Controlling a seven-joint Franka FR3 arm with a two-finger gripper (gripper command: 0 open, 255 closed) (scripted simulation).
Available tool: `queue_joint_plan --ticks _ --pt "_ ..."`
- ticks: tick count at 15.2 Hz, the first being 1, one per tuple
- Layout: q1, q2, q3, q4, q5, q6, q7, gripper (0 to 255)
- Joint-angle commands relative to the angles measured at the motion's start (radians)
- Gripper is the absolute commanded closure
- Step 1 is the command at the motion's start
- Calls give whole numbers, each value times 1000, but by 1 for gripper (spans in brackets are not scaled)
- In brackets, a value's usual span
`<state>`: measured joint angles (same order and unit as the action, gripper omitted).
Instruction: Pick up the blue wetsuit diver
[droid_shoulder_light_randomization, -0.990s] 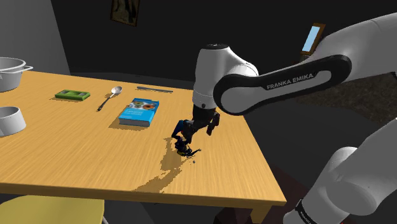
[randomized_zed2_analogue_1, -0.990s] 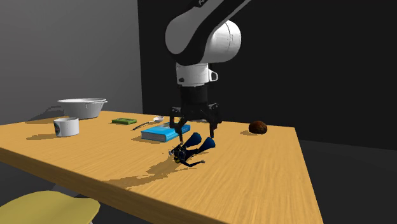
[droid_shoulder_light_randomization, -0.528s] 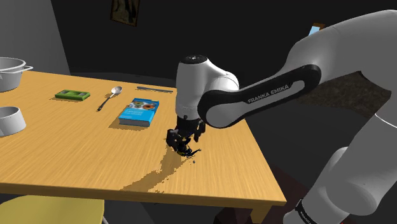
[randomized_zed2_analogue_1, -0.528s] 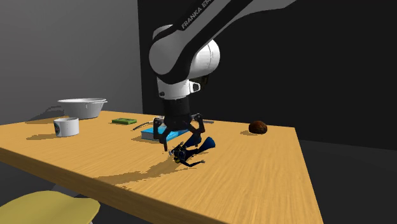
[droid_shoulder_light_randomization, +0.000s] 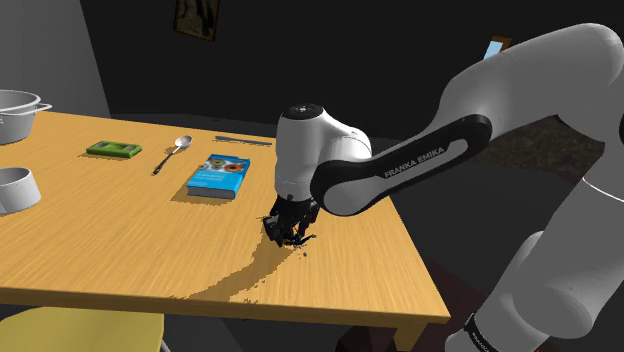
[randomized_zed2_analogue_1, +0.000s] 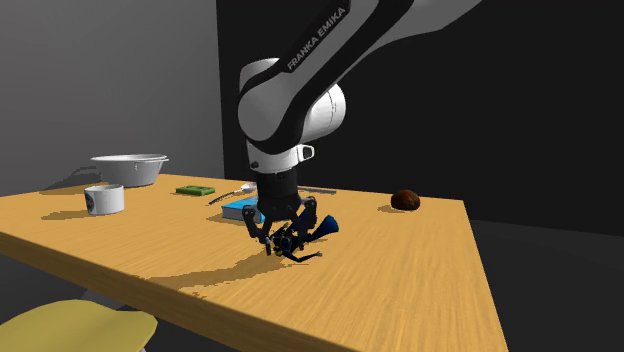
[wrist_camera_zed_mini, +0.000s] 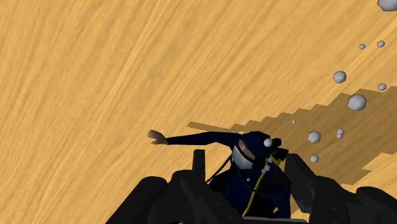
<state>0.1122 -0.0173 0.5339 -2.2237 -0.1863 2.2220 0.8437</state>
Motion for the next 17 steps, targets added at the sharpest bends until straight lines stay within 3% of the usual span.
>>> queue_joint_plan --ticks 1,8,17 --pt "0 1 0 -2 0 2 0 255" --pt "0 3 0 1 -2 1 2 255" --pt "1 -59 -4 66 49 -112 -47 255"
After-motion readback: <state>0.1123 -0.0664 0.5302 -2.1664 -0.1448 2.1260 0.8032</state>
